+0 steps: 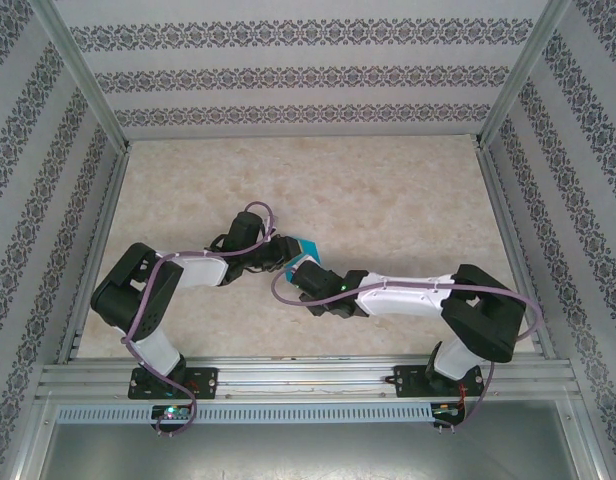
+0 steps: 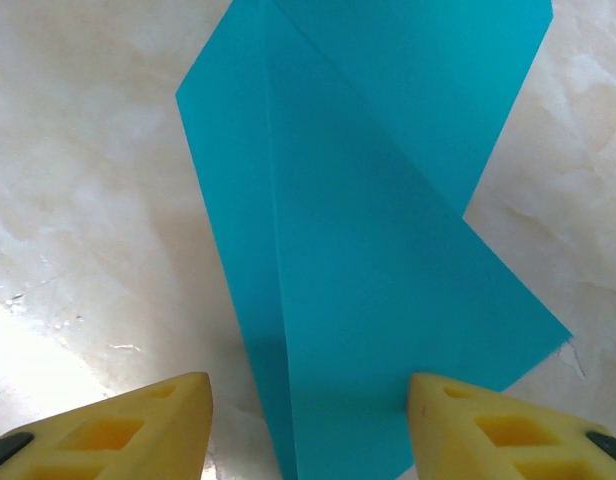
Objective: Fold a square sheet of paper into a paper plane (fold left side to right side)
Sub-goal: Fold the wing for the third time at the center of the table.
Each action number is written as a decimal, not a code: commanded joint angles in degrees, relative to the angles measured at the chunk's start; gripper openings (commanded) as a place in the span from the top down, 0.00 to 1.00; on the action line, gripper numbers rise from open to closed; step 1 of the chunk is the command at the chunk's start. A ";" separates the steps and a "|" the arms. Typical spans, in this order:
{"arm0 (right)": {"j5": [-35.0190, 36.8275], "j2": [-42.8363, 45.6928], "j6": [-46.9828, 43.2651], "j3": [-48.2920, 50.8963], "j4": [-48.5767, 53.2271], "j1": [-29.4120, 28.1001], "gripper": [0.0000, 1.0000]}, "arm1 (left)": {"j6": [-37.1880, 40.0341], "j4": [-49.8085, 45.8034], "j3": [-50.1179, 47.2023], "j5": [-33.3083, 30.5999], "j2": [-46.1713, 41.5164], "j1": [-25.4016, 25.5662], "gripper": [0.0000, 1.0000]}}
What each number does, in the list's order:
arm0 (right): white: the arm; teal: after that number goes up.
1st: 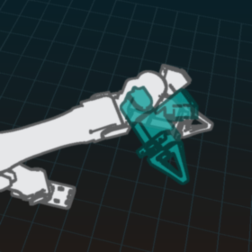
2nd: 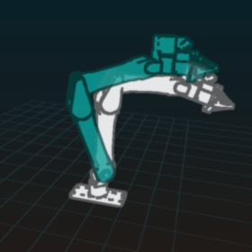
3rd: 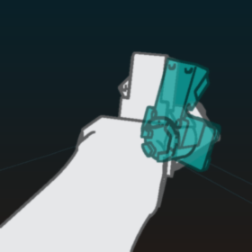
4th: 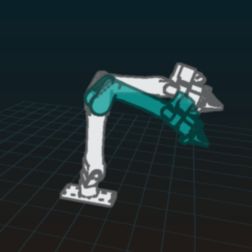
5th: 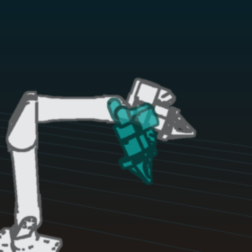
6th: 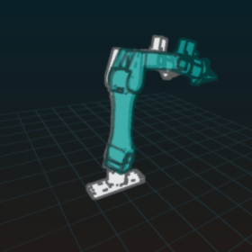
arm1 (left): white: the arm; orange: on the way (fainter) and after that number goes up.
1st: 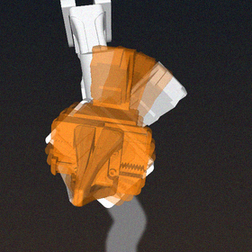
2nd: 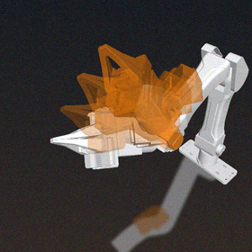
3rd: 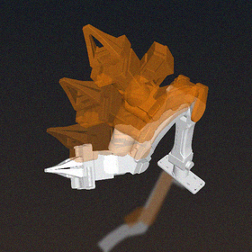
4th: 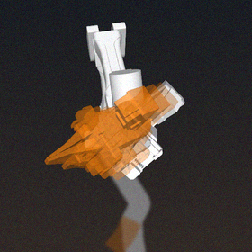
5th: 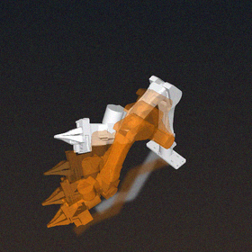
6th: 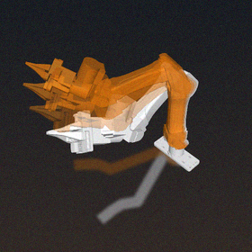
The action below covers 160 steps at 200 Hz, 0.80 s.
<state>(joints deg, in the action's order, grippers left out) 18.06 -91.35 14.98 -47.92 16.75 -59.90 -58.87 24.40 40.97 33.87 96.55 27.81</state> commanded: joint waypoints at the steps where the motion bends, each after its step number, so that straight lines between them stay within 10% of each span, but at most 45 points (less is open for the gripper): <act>1: 3.43 -1.09 0.31 -1.32 0.33 -0.43 0.47 | -0.65 -1.53 1.79 -0.38 -1.54 0.84 0.73; 160: 4.66 -2.96 1.54 -1.12 0.82 0.07 0.88 | 0.29 -3.69 0.70 -1.95 -3.25 0.84 0.72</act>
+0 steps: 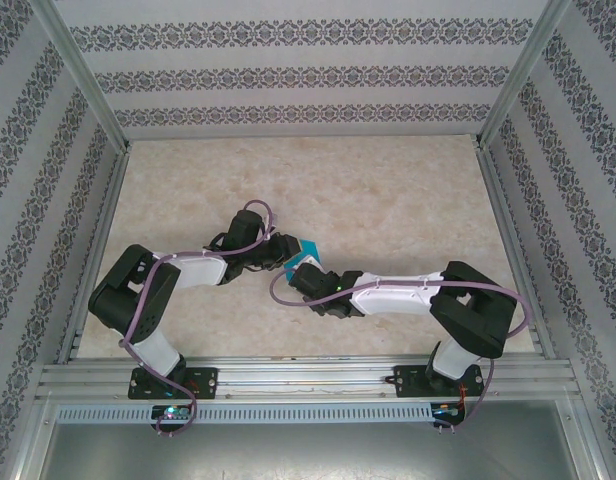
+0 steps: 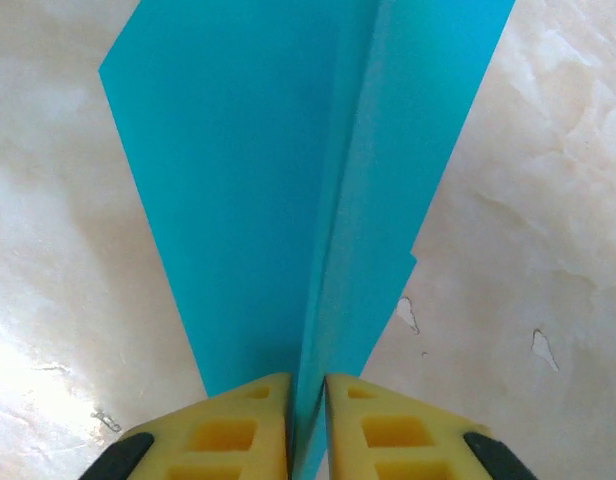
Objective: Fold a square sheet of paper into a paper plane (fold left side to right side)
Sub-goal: Fold the wing for the third time at the center of the table.
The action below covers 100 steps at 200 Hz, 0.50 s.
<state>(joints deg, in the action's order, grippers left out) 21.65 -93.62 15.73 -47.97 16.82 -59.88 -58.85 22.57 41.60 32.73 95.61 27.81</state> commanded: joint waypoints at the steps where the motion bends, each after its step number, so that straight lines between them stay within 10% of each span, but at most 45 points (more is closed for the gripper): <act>1: 1.05 -0.68 0.80 -1.08 0.80 0.08 0.88 | 0.29 -1.88 -0.03 -0.82 -2.34 0.80 0.72; 100: -2.80 -1.75 -0.08 -2.13 1.89 1.47 1.00 | 8.49 -18.50 -8.53 5.72 -23.45 -16.91 0.56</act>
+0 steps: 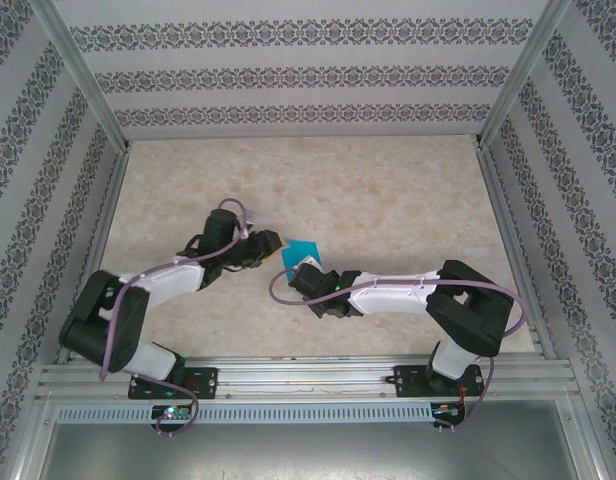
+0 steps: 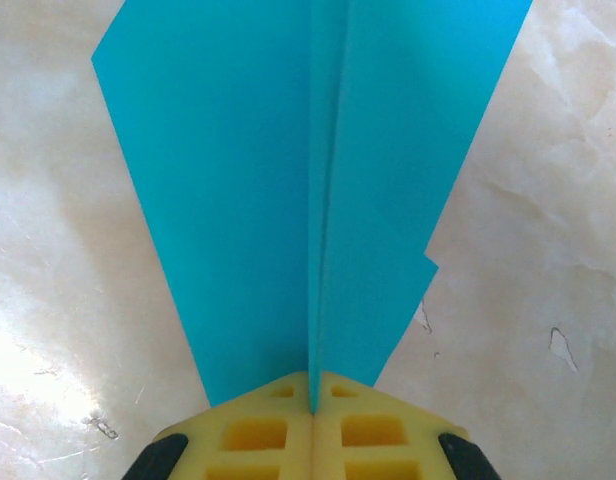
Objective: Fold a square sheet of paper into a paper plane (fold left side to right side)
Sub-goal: Fold the wing for the third time at the center of the table.
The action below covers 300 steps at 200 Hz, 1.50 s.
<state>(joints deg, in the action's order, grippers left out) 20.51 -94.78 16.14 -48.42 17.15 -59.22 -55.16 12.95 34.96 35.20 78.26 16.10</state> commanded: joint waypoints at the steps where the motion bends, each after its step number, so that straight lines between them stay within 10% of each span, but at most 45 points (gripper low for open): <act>1: -1.73 -0.58 -0.50 -1.67 1.52 0.93 1.00 | 4.97 -9.25 -1.94 3.41 -6.32 -5.41 0.56; 104: -27.96 4.63 1.15 3.00 -4.23 10.66 1.00 | 9.50 -15.83 -4.59 9.96 -11.88 -9.71 0.54; 203: -49.79 6.27 5.81 10.54 -15.02 21.73 1.00 | 5.59 -8.14 -1.29 5.38 0.10 2.34 0.54; 300: -55.84 6.37 6.64 14.18 -18.70 26.52 1.00 | 6.26 -9.22 11.66 -0.03 15.66 13.85 0.56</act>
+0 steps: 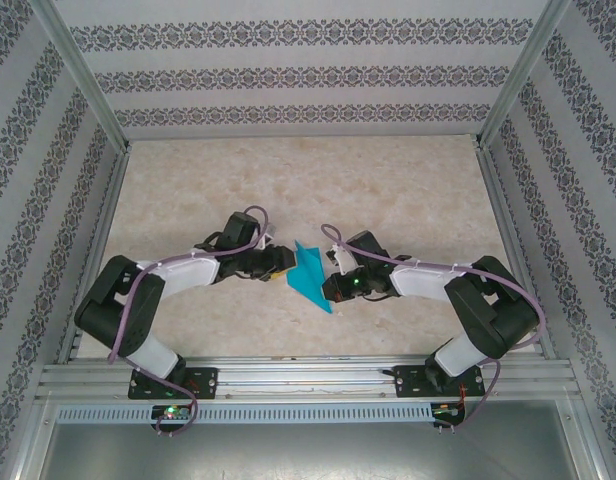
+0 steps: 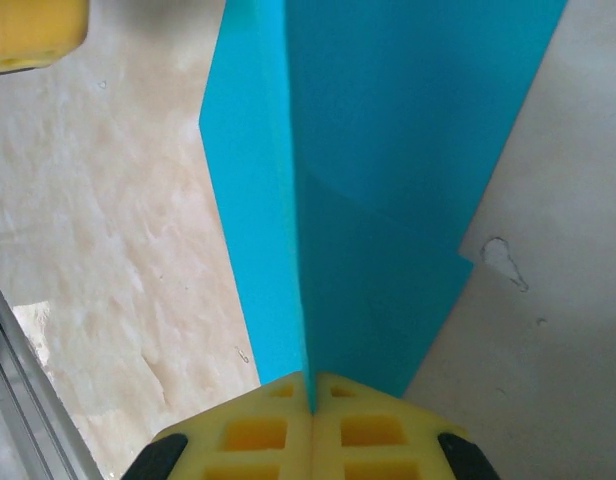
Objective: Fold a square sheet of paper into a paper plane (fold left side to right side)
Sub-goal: Fold the wing for the third time at the center of the table.
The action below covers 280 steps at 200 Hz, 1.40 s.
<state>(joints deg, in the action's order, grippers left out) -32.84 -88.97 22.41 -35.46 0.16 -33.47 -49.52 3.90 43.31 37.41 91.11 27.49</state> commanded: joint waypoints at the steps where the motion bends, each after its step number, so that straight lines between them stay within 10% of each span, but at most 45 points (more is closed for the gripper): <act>1: -2.49 0.55 0.36 1.25 -1.73 0.77 1.00 | 0.63 -0.23 3.42 -2.29 2.96 2.60 0.56; 154: -2.75 -1.43 0.21 1.82 -2.71 1.05 1.00 | 2.03 -5.91 11.71 -6.93 14.17 6.79 0.55; 280: -4.47 0.43 1.24 0.77 -2.89 1.67 0.81 | 3.81 -12.98 13.97 -9.82 17.68 6.97 0.56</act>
<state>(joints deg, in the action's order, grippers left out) -35.55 -90.02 22.81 -34.26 -2.02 -32.62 -47.48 -3.66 57.08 30.94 106.26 33.76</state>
